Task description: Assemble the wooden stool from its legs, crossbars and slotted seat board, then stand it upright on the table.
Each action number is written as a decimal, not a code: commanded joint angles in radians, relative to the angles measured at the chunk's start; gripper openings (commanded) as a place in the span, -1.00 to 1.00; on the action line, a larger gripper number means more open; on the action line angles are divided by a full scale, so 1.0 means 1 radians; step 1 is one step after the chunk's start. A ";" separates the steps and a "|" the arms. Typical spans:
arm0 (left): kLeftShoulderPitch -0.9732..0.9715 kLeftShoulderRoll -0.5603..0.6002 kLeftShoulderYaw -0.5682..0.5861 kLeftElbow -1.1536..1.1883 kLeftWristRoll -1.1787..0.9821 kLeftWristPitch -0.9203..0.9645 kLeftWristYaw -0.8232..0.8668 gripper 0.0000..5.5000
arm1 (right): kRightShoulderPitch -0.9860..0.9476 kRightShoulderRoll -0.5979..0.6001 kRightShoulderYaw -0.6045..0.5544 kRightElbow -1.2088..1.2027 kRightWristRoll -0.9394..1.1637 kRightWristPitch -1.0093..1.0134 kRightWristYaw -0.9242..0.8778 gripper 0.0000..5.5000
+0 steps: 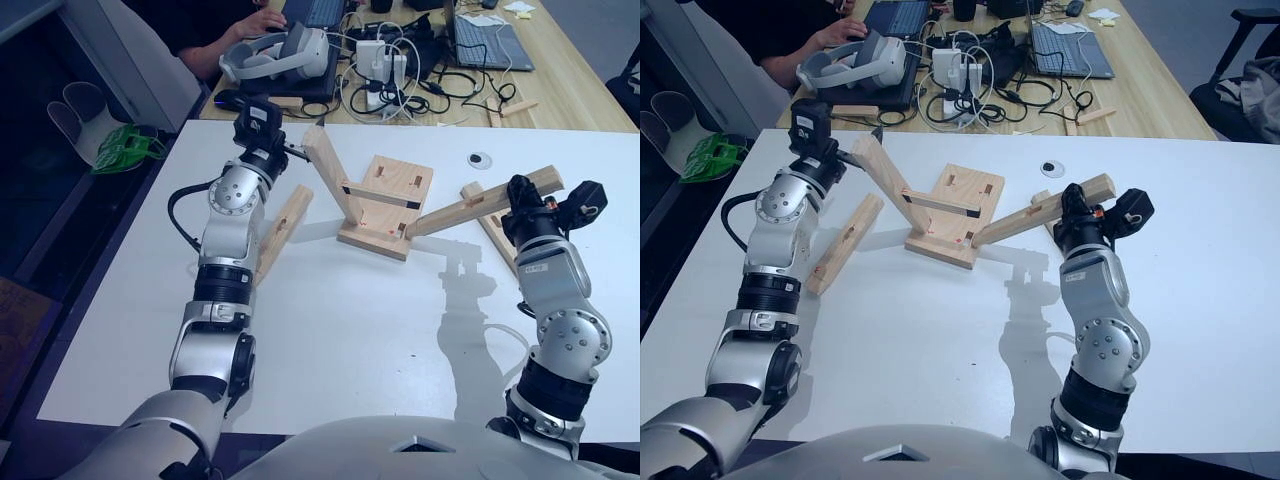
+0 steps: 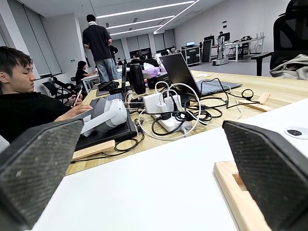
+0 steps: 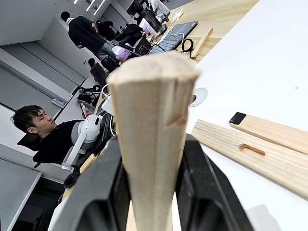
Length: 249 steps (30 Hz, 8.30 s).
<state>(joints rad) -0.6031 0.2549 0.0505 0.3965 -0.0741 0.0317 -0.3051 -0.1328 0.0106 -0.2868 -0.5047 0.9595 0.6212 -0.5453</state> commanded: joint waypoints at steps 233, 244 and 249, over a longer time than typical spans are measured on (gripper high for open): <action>-0.022 -0.083 0.054 0.302 -0.029 -0.118 0.075 0.96 | -0.290 -0.258 0.361 0.119 -0.975 0.397 0.542 0.08; -0.035 -0.082 0.052 0.333 -0.023 -0.131 0.071 0.96 | -0.382 -0.360 0.085 0.467 -0.969 0.174 0.548 0.08; -0.047 -0.087 0.044 0.346 -0.019 -0.136 0.070 0.96 | -0.645 -0.393 0.117 0.867 -0.884 0.093 0.764 0.08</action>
<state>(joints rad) -0.6265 0.1669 0.1007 0.7300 -0.1064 -0.1024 -0.2315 -0.6944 -0.3659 -0.1957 0.2437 0.0438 0.7239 0.1293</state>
